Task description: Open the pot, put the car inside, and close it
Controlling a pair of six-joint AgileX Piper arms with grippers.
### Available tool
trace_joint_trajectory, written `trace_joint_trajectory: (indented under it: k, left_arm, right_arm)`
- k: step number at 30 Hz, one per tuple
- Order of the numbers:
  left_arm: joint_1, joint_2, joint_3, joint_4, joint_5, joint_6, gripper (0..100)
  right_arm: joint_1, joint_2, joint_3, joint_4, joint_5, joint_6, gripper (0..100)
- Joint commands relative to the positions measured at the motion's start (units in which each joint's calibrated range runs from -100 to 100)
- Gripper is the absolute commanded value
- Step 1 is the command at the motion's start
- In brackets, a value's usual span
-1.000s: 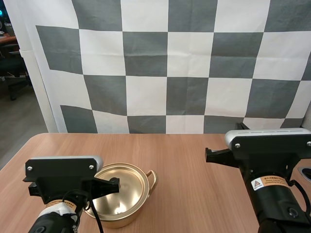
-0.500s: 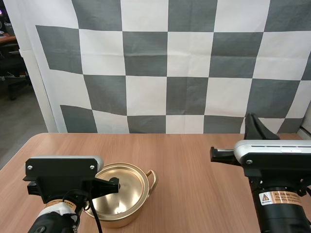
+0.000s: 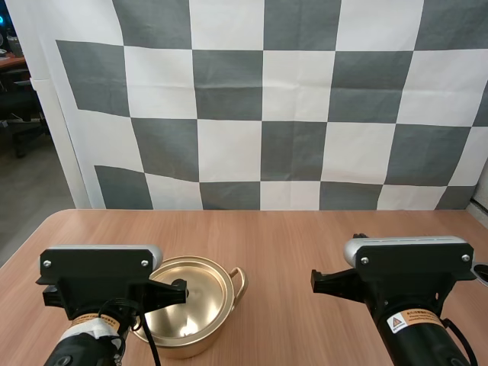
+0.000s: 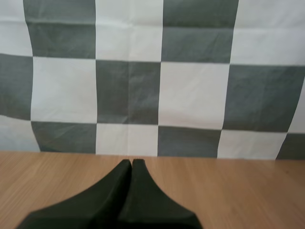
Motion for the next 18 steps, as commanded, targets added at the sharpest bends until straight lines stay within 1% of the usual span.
trace_joint_trajectory:
  k: [1, 18]
  left_arm:
    - [-0.02, 0.0, 0.0, 0.0, -0.1, -0.1, 0]
    - [-0.02, 0.0, 0.0, 0.0, 0.4, -0.1, 0]
  right_arm:
    - [-0.1, 0.0, 0.0, 0.4, 8.4, 0.0, 0]
    - [-0.1, 0.0, 0.0, 0.4, 8.5, 0.0, 0]
